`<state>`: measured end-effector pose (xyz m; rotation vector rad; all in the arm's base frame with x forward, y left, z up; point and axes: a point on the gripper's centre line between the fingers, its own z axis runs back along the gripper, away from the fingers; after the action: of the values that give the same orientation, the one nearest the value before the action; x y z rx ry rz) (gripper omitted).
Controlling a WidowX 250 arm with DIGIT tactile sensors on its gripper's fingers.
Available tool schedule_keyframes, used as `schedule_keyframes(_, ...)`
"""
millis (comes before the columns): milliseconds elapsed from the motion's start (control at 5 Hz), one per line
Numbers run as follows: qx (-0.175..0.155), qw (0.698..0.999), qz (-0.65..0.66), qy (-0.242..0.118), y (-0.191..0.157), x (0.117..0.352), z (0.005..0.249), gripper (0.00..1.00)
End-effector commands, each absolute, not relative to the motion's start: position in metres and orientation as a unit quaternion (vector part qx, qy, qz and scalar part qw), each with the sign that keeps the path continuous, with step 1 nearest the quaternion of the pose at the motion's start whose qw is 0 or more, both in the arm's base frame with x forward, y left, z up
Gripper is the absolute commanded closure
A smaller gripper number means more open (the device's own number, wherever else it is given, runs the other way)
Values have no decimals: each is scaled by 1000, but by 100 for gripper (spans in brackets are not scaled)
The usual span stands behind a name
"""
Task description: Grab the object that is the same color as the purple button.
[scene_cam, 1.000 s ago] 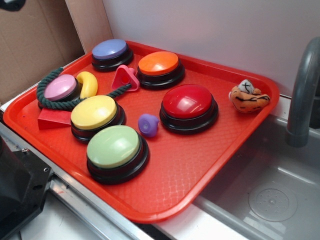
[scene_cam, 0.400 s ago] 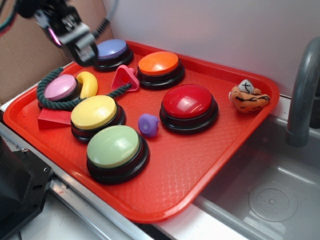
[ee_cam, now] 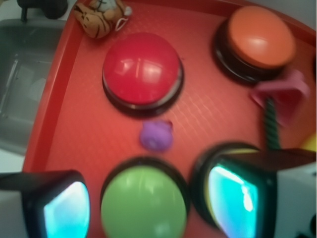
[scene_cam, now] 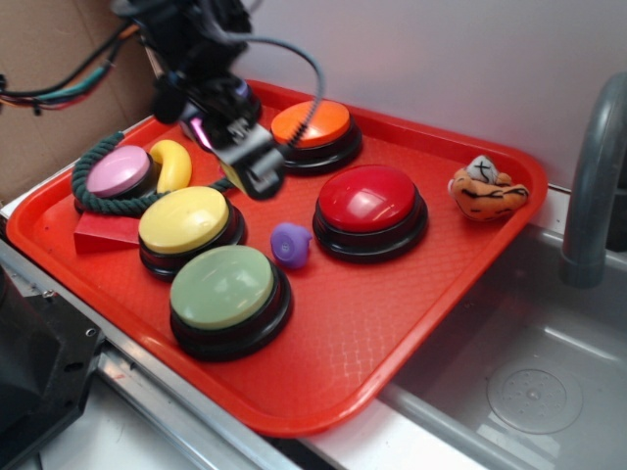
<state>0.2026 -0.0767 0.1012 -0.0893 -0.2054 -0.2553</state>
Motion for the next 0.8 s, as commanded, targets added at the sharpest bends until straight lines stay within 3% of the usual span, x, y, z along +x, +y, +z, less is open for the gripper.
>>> schedule_keyframes(0,-8,981,-154,-115,-91,221,76,0)
schedule_keyframes(600,44,985,-135,-99,-82,224,45,0)
